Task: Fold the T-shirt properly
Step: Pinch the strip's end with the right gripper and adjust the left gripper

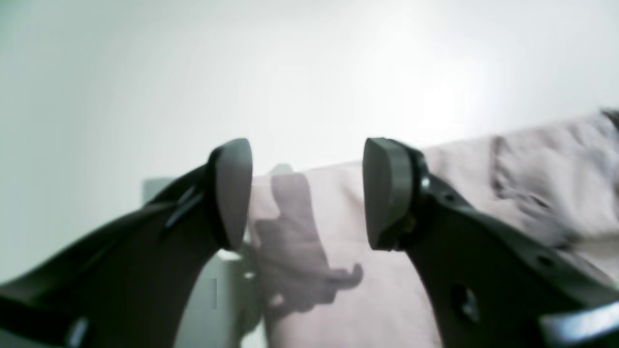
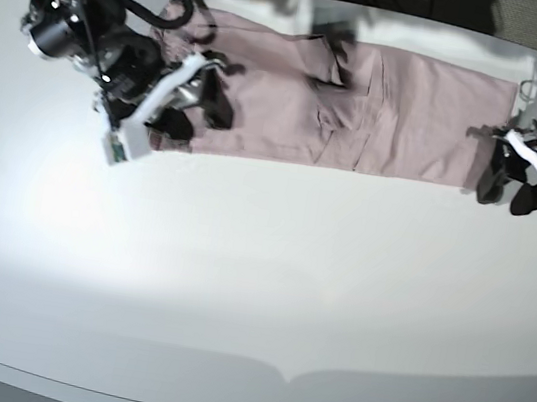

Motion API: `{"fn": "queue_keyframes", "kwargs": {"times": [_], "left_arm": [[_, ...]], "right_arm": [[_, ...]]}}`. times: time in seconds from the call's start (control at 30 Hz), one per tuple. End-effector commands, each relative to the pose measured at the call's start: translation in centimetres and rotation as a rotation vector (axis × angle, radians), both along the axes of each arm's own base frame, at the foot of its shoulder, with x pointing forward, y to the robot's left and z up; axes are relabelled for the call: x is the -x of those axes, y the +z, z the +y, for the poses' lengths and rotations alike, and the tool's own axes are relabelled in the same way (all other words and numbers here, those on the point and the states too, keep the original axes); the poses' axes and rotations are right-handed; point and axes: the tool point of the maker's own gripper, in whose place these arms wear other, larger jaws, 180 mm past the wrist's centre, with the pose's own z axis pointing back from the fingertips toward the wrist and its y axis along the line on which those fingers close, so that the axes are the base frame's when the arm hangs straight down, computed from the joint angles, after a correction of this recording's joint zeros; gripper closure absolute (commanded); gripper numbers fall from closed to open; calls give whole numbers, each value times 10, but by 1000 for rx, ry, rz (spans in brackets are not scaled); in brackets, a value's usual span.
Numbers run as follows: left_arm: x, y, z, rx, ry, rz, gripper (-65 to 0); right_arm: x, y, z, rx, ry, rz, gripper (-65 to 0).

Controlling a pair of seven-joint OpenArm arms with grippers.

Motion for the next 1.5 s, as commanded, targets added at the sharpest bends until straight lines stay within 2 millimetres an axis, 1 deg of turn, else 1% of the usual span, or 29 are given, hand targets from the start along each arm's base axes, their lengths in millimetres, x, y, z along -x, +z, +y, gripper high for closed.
{"fn": "queue_keyframes", "kwargs": {"times": [0.0, 0.1, 0.17, 0.27, 0.33, 0.4, 0.47, 0.53, 0.7, 0.77, 0.83, 0.93, 1.0, 1.13, 1.3, 1.47], "left_arm": [[-5, 14, 4, 0, 4, -52, -356], [-2, 12, 5, 0, 8, -46, -356], [2, 10, 5, 2, 10, -40, -356], [8, 5, 5, 3, 10, -24, -356], [12, 3, 5, 4, 10, -12, -356], [15, 1, 5, 6, 13, -12, -356], [18, 0, 5, 9, 15, -11, -356], [20, 0, 5, 12, 17, -14, -356], [22, -1, 6, 12, 19, -10, -356], [22, -1, 6, 12, 19, -10, -356], [22, -1, 6, 12, 19, -10, -356], [22, -1, 6, 12, 19, -11, -356], [22, -1, 6, 13, 19, -11, -356], [22, -1, 6, 12, 19, -11, -356], [22, -1, 6, 12, 19, -11, -356], [22, -1, 6, 11, 19, -10, -356]], "right_arm": [[-1, 11, -7, -35, -28, -22, -338], [11, 6, -45, 3, -113, 36, -338], [21, 1, -67, 36, -137, 87, -338], [30, -1, -91, 12, -173, 141, -338], [34, -8, -107, -9, -202, 188, -338], [38, -21, -122, -32, -231, 248, -339], [42, -32, -132, -67, -249, 301, -338], [41, -41, -137, -111, -260, 333, -338], [32, -65, -149, -170, -285, 391, -338], [28, -73, -150, -194, -286, 410, -338], [27, -83, -145, -213, -277, 442, -338], [31, -99, -131, -219, -240, 505, -338], [30, -106, -122, -212, -210, 520, -338], [27, -111, -99, -229, -161, 512, -338], [34, -119, -71, -235, -84, 543, -338], [39, -124, -53, -247, -50, 564, -338]]}}
